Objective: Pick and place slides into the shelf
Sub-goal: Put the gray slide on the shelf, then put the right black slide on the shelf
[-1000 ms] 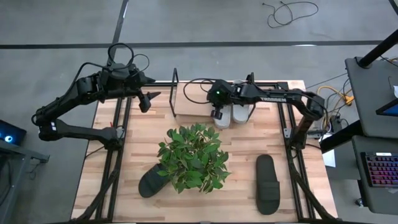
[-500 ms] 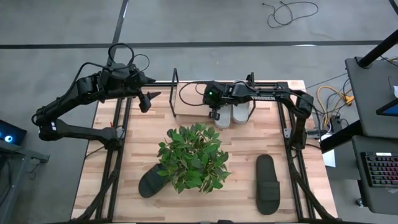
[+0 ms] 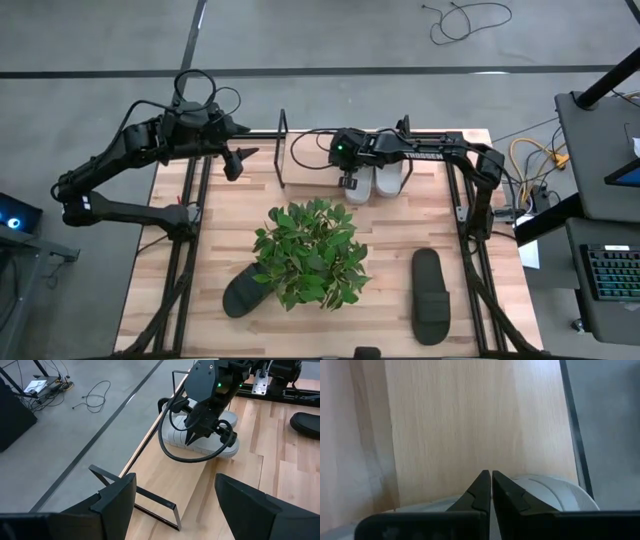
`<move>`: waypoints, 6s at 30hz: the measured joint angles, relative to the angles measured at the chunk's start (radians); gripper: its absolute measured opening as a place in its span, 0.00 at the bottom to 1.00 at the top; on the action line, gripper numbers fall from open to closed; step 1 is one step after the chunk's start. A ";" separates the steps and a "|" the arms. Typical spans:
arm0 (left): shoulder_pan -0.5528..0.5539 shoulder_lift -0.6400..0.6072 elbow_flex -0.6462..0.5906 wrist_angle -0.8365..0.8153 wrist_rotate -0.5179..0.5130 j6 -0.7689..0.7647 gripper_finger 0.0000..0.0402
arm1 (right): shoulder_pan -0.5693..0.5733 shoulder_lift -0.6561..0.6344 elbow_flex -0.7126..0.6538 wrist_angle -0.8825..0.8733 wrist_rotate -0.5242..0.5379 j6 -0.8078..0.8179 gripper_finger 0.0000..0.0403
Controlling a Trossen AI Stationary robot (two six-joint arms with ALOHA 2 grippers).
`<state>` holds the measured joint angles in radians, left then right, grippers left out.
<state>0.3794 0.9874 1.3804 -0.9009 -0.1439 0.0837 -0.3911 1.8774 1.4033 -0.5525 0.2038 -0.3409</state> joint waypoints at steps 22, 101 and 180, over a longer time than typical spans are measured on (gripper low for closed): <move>0.000 -0.004 0.000 0.053 0.001 0.001 0.64 | 0.002 -0.249 0.033 -0.169 0.072 -0.004 0.02; -0.102 -0.690 -1.081 1.210 0.439 -0.108 0.64 | 0.777 -1.135 -0.839 0.414 -0.086 0.248 0.11; -0.102 -0.656 -1.083 1.290 0.481 -0.076 0.64 | 1.081 -0.893 -1.148 0.540 -0.518 1.518 0.40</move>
<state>0.2779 0.3313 0.2974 0.3889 0.3367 0.0074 0.6899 0.9848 0.2557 -0.0128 -0.3143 1.1774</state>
